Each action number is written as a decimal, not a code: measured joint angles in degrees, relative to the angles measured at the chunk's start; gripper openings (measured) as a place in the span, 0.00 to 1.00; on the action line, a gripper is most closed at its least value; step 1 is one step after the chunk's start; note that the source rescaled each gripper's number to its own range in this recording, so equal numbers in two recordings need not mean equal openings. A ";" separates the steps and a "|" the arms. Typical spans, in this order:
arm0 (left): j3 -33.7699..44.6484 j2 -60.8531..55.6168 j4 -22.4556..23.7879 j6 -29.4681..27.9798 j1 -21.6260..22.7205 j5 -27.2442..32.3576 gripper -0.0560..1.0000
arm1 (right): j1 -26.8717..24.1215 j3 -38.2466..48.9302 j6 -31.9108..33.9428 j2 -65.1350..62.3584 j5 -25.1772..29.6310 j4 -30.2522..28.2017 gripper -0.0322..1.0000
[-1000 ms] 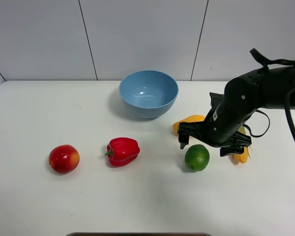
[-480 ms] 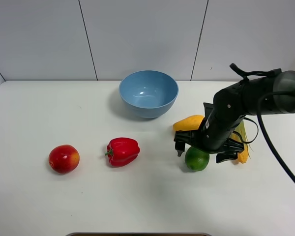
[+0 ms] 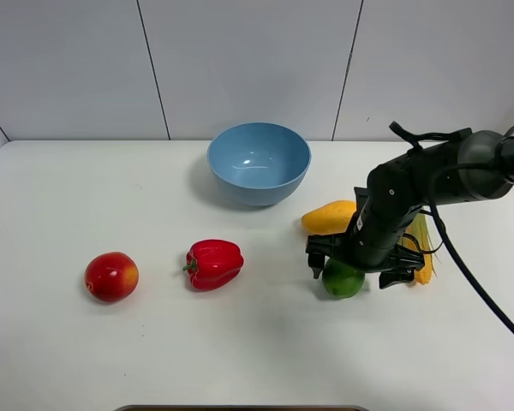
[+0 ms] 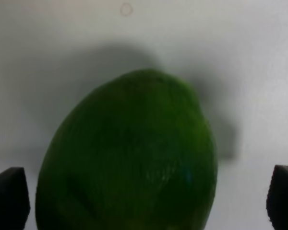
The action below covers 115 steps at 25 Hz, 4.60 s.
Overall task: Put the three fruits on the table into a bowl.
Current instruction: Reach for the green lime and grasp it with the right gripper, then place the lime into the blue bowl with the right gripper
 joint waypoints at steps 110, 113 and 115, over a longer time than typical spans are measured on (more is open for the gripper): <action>0.00 0.00 0.00 0.00 0.00 0.00 1.00 | -0.65 -9.10 -11.17 -27.10 -0.99 -13.99 0.15; 0.00 0.00 0.00 0.00 0.00 0.00 1.00 | -0.65 -12.77 -13.48 -26.91 -2.51 -14.11 0.15; 0.00 0.00 0.00 0.00 0.00 0.00 1.00 | -0.65 -14.83 -14.61 -26.23 -3.76 -14.11 0.15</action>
